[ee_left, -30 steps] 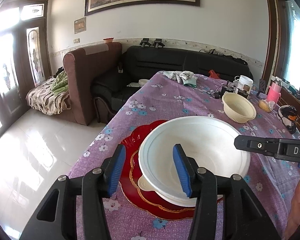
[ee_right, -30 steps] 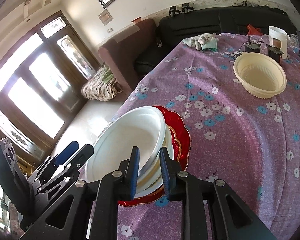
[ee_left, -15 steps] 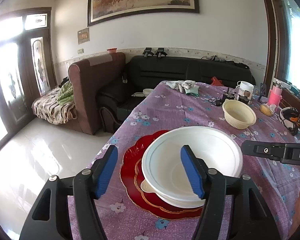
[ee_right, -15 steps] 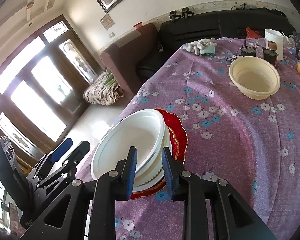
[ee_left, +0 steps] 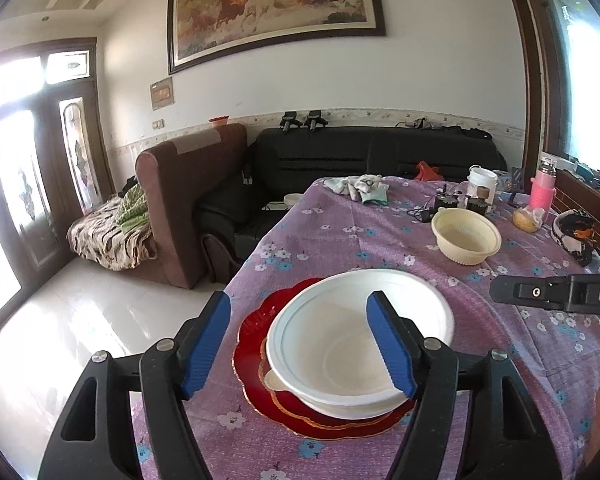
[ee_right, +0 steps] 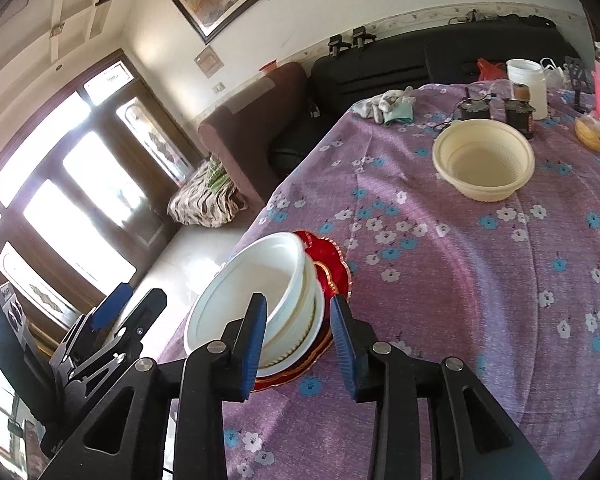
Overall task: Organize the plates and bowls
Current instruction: 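Open the left gripper and move it to the cream plastic bowl, then grasp the cream plastic bowl rim with the left gripper and lift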
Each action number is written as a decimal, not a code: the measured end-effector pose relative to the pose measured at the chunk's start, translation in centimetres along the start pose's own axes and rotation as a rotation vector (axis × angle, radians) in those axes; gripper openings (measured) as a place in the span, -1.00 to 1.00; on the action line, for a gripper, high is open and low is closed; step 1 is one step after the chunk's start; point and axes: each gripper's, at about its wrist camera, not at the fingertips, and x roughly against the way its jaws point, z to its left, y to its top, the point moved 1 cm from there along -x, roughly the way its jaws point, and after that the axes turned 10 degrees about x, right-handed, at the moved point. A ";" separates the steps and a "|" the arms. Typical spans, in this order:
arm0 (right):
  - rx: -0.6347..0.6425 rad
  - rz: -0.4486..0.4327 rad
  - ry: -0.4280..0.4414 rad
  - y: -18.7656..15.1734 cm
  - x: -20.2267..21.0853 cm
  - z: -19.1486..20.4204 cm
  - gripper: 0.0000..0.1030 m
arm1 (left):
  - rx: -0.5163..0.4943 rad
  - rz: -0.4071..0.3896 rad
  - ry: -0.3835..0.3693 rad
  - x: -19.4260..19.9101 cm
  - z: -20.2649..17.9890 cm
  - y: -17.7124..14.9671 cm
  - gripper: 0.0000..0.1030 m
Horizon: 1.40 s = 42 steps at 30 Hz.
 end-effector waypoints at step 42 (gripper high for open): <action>-0.260 -0.016 -0.278 3.7 4.6 -22.1 -0.14 | 0.008 0.501 -0.228 -21.3 -23.5 7.4 0.58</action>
